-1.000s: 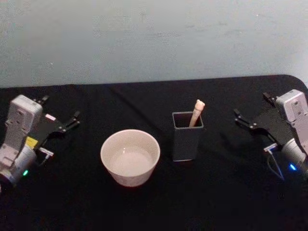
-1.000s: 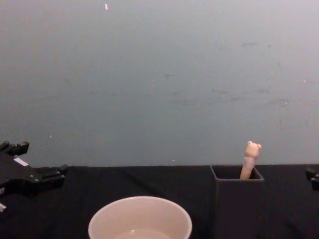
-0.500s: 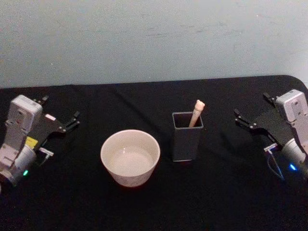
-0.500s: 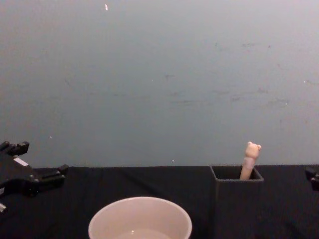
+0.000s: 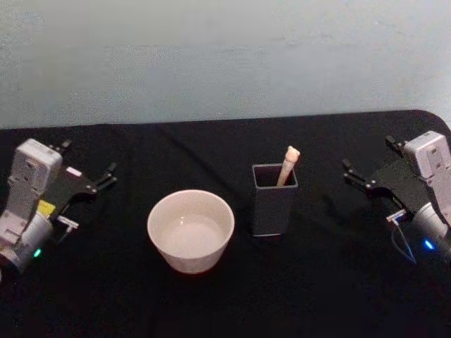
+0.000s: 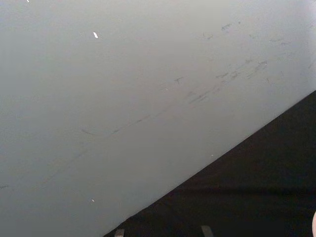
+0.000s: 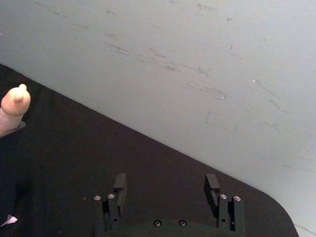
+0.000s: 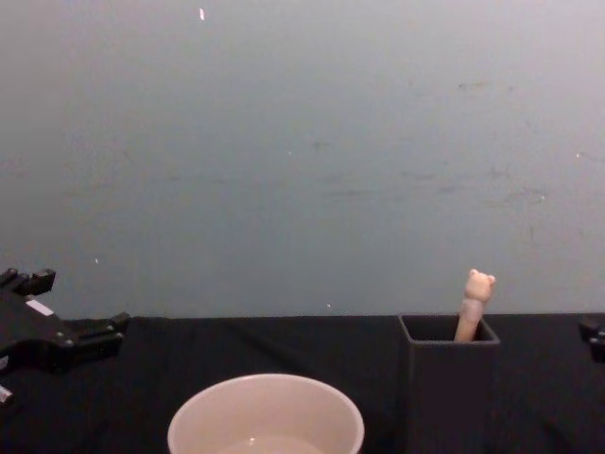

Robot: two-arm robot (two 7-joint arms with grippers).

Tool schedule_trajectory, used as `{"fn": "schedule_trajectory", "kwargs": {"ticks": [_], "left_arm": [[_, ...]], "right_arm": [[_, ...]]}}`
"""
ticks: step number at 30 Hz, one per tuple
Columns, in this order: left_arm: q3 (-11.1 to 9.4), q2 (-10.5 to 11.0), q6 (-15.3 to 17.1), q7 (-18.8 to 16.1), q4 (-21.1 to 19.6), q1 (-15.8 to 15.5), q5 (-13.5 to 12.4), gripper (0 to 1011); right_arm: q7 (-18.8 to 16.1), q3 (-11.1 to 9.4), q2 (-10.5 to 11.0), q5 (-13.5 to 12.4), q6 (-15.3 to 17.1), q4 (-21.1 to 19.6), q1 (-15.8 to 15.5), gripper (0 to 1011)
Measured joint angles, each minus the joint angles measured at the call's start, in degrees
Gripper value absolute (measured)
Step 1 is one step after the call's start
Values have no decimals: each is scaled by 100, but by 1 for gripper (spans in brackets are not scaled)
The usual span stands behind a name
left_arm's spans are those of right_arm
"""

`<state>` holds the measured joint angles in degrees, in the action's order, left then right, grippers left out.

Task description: Pick up the stirring spoon with one hand, stir inside the cup, then place it back in its original position.

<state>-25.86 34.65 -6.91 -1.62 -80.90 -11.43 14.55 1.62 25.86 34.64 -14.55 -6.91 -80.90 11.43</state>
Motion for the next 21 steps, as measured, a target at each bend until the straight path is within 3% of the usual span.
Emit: {"fn": "schedule_trajectory", "kwargs": {"ticks": [13,21], "left_arm": [[0,0,0,0,0,0,0,1001],[0,0,0,0,0,0,0,1001]], "right_arm": [[-12,-12,-6,0,-2,0,-2,1002],[-416,-195,-38,-247,-75,-169,-141,1002]]}}
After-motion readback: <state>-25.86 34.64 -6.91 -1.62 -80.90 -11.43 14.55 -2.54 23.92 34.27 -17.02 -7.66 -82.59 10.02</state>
